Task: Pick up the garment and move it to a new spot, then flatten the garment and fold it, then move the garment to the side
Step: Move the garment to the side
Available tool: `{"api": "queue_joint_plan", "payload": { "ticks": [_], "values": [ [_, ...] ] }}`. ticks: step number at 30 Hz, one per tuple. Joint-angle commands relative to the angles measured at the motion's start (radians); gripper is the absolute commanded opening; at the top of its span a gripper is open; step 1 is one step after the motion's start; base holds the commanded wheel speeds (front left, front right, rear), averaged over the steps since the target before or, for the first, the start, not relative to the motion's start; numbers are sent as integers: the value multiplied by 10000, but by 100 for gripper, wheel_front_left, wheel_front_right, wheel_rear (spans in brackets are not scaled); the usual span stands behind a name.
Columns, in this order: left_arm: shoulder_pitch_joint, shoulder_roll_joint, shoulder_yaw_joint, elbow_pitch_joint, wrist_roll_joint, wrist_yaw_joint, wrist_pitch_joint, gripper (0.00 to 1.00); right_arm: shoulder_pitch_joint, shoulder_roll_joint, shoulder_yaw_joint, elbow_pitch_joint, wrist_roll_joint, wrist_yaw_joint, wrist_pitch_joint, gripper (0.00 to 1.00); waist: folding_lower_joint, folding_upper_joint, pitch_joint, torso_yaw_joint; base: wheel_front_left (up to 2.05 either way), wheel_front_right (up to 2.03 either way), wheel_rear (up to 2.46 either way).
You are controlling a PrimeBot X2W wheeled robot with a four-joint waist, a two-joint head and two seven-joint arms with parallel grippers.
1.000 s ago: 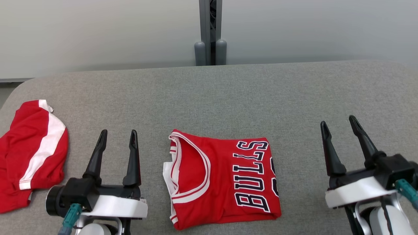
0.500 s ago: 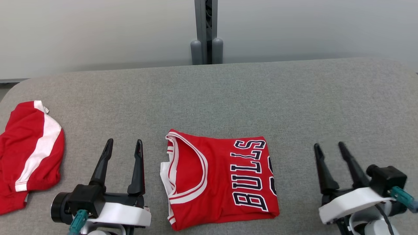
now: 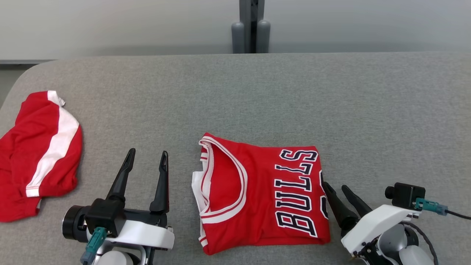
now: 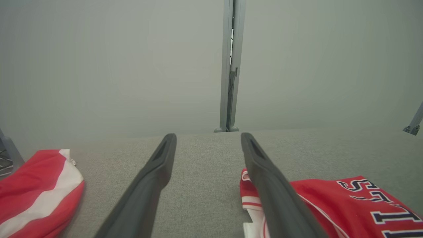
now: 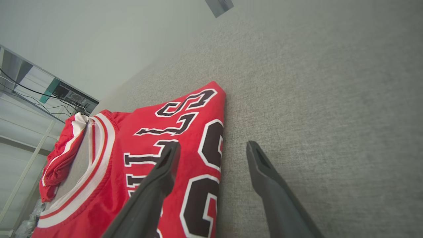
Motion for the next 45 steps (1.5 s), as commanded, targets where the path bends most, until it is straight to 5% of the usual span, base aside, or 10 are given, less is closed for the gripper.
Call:
{"api": "queue_joint_plan", "payload": {
  "ticks": [1, 19, 20, 22, 23, 31, 39, 45],
  "values": [
    [-171, 31, -6, 18, 62, -40, -32, 100, -153, -80, -74, 149, 220, 9, 163, 100, 0, 0, 133, 166, 0, 0, 0],
    [-208, 32, -104, -29, 170, 29, -32, 100, -1085, -38, 986, 1599, 1718, 9, 865, 100, 0, 0, 286, 761, 0, 0, 0],
    [-209, 32, -112, -28, 165, 41, -32, 100, -1103, -46, 1008, 1672, 1569, 7, 818, 84, 0, 0, 282, 759, 0, 0, 0],
    [-226, 32, -114, -27, 143, 58, -32, 100, -1216, -53, 1006, 1768, 1335, 6, 700, 6, 0, 0, 280, 738, 0, 0, 0],
    [-238, 32, -111, -17, 136, 68, -32, 100, -1284, -55, 1045, 1782, 1183, 6, 645, 0, 0, 0, 281, 717, 0, 0, 0],
    [-292, 34, -41, -17, 68, 121, -32, 100, -1643, -884, 1585, 1662, -34, 6, 349, 0, 0, 0, 152, 277, 0, 0, 0],
    [-503, 35, 12, -128, -11, 129, -32, 100, -2305, -2503, 2152, 1416, -989, 6, 536, 0, 0, 0, 302, -366, 0, 0, 0],
    [-1184, 31, 158, -359, 194, -13, -31, 100, -3451, -4020, 1949, 1428, -1464, 4, 688, 0, 0, 0, 1543, -746, 0, 0, 0]
  ]
}}
